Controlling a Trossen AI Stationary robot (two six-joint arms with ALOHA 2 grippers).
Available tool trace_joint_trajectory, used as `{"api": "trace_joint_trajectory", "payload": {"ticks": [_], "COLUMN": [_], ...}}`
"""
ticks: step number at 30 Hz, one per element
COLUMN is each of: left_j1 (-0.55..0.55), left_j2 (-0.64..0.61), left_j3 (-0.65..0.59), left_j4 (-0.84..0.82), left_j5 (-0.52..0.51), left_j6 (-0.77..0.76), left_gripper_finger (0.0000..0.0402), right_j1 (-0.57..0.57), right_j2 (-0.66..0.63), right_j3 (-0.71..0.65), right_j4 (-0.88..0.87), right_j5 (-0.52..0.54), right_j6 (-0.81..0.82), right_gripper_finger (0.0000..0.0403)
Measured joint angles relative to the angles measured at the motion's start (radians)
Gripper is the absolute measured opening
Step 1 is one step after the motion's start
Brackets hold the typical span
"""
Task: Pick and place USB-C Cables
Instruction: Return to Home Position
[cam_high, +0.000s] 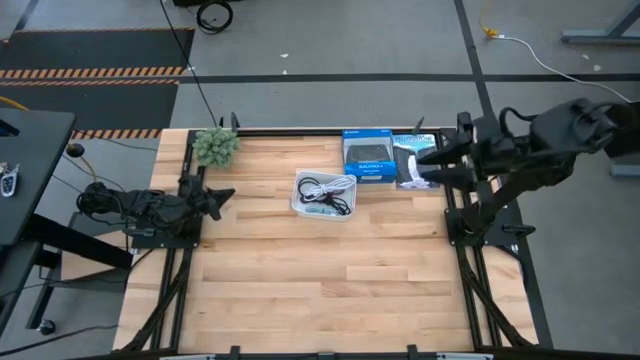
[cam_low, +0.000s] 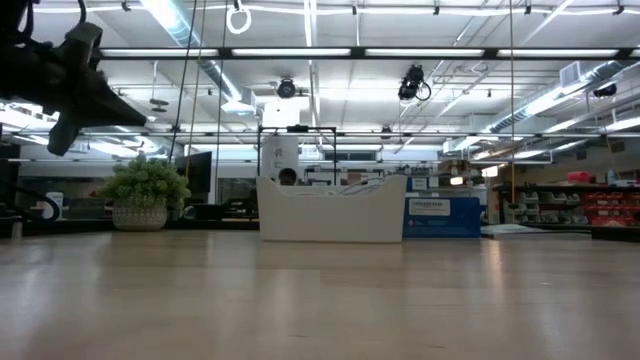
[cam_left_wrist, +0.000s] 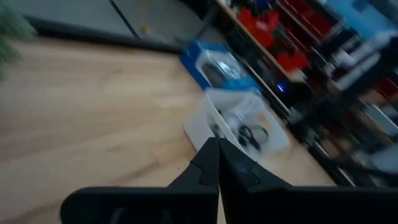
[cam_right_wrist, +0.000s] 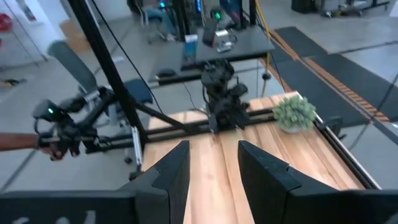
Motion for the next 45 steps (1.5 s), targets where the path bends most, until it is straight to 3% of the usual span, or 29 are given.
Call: {"api": "trace_joint_trajectory", "payload": {"ticks": [3, 7, 9, 12, 16, 20, 30, 35, 40, 45], "left_j1": [-0.001, -0.001, -0.001, -0.002, 0.000, 0.000, 0.000, -0.002, -0.003, 0.001], "left_j2": [0.000, 0.000, 0.000, 0.000, 0.000, 0.002, 0.002, 0.008, 0.011, 0.013], "left_j3": [0.000, 0.000, 0.000, 0.000, 0.000, 0.000, 0.000, -0.001, -0.058, -0.137], "left_j4": [0.007, 0.046, 0.123, 0.308, 0.466, 0.455, 0.418, 0.400, 0.563, 0.608], "left_j5": [0.117, 0.348, 0.438, 0.491, 0.482, 0.422, 0.092, 0.090, 0.108, 0.105], "left_j6": [0.001, 0.010, 0.048, 0.183, 0.446, 0.647, 0.755, 0.717, 0.842, 0.820], "left_gripper_finger": [0.0001, 0.0001, 0.0002, 0.0002, 0.0003, 0.0002, 0.0006, 0.0015, 0.0015, 0.0012], "right_j1": [0.010, 0.023, 0.023, 0.022, 0.009, 0.001, 0.006, 0.005, -0.011, -0.024], "right_j2": [-0.013, -0.019, -0.020, -0.020, -0.020, -0.020, -0.019, -0.002, 0.033, 0.088], "right_j3": [0.000, 0.000, 0.000, 0.000, 0.000, 0.000, 0.000, 0.001, 0.001, 0.000], "right_j4": [0.018, 0.039, 0.044, 0.043, 0.052, 0.049, 0.028, -0.055, -0.134, -0.132], "right_j5": [-0.006, -0.007, -0.008, -0.007, -0.007, -0.007, -0.008, 0.002, 0.044, 0.043], "right_j6": [-0.004, -0.010, -0.019, -0.039, -0.071, -0.062, -0.030, -0.052, -0.028, -0.036], "right_gripper_finger": [0.0142, 0.0142, 0.0142, 0.0142, 0.0142, 0.0142, 0.0142, 0.0142, 0.0142, 0.0142]}}
